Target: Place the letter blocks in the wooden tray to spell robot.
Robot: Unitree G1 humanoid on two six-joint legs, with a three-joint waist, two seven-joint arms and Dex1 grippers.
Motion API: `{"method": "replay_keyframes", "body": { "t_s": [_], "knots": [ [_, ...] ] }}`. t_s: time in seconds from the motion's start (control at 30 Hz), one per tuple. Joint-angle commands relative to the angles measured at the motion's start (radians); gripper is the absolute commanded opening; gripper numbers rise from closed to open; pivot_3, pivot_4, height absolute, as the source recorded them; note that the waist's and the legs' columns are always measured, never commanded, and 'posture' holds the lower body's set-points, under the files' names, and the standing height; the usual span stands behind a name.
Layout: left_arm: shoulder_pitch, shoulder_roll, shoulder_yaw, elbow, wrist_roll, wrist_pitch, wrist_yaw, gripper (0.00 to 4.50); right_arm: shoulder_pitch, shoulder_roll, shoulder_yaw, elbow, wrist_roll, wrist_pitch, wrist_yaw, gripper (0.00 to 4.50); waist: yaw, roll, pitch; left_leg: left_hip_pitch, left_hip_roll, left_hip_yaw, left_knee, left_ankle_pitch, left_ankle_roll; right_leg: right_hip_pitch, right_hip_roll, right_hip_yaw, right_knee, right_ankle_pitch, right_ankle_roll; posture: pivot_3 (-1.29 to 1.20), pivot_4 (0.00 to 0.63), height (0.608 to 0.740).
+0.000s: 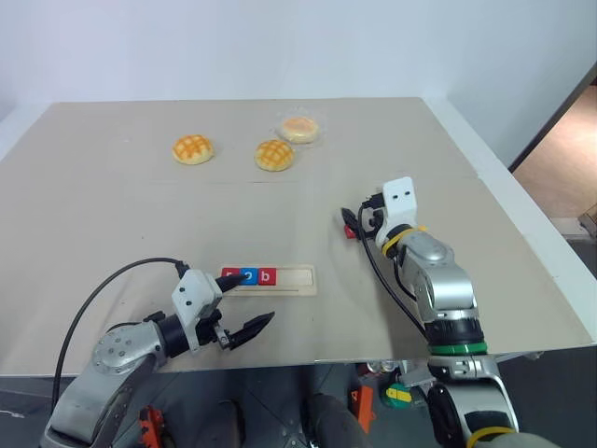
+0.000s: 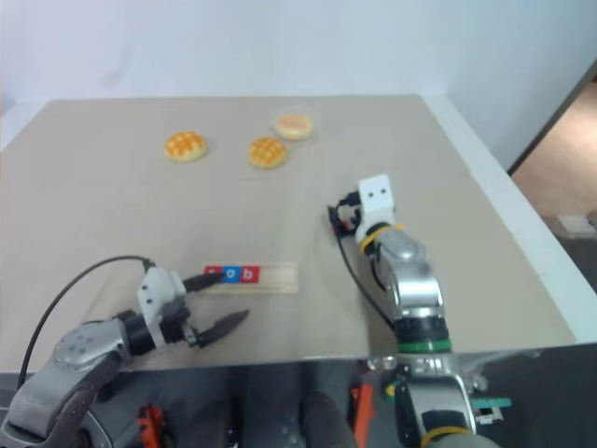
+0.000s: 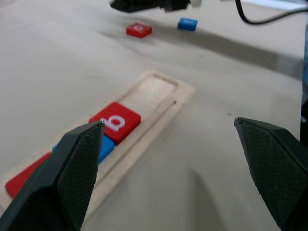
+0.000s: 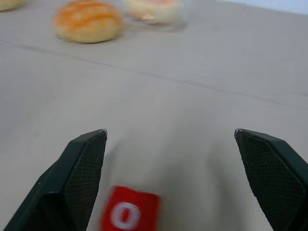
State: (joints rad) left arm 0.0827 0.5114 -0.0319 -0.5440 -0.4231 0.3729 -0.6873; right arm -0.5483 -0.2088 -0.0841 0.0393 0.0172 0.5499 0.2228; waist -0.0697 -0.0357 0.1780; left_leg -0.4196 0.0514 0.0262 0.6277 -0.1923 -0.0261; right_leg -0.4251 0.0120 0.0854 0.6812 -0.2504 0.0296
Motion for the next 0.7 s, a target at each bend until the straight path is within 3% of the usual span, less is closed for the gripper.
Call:
{"method": "replay_keyframes", "body": {
  "t_s": [0.03, 0.3, 0.53, 0.7],
  "knots": [
    [-0.030, -0.020, 0.011, -0.029, -0.015, 0.003, 0.027, 4.50, 0.033, 0.058, 0.001, -0.106, -0.012, 0.062, -0.098, 4.40, -0.001, 0.000, 0.000, 0.000, 0.000, 0.000, 0.000, 0.000, 0.000, 0.000, 0.000, 0.000, 0.000, 0.000, 0.000, 0.00, 0.150, 0.740],
    [-0.042, -0.015, -0.007, -0.021, -0.002, 0.004, 0.026, 4.50, 0.074, 0.121, 0.053, -0.144, -0.016, 0.124, -0.151, 4.40, -0.003, 0.000, 0.000, 0.000, 0.000, 0.000, 0.001, 0.000, 0.000, 0.000, 0.001, 0.000, 0.000, 0.001, -0.001, 0.00, 0.150, 0.740],
    [-0.039, -0.013, -0.016, -0.026, 0.006, 0.009, 0.027, 4.50, 0.063, 0.163, 0.025, -0.063, -0.015, 0.106, -0.226, 4.40, -0.003, 0.000, 0.000, 0.000, 0.000, 0.000, 0.001, 0.000, 0.000, 0.000, 0.000, 0.000, 0.000, 0.001, 0.000, 0.00, 0.150, 0.740],
    [-0.032, -0.007, -0.014, -0.032, 0.009, 0.016, 0.022, 4.50, 0.073, 0.187, 0.022, -0.041, -0.006, 0.085, -0.248, 2.85, -0.003, 0.000, 0.000, 0.000, 0.000, -0.001, 0.001, 0.000, 0.000, 0.000, 0.000, 0.000, 0.000, 0.001, 0.000, 0.00, 0.150, 0.740]
  ]
}}
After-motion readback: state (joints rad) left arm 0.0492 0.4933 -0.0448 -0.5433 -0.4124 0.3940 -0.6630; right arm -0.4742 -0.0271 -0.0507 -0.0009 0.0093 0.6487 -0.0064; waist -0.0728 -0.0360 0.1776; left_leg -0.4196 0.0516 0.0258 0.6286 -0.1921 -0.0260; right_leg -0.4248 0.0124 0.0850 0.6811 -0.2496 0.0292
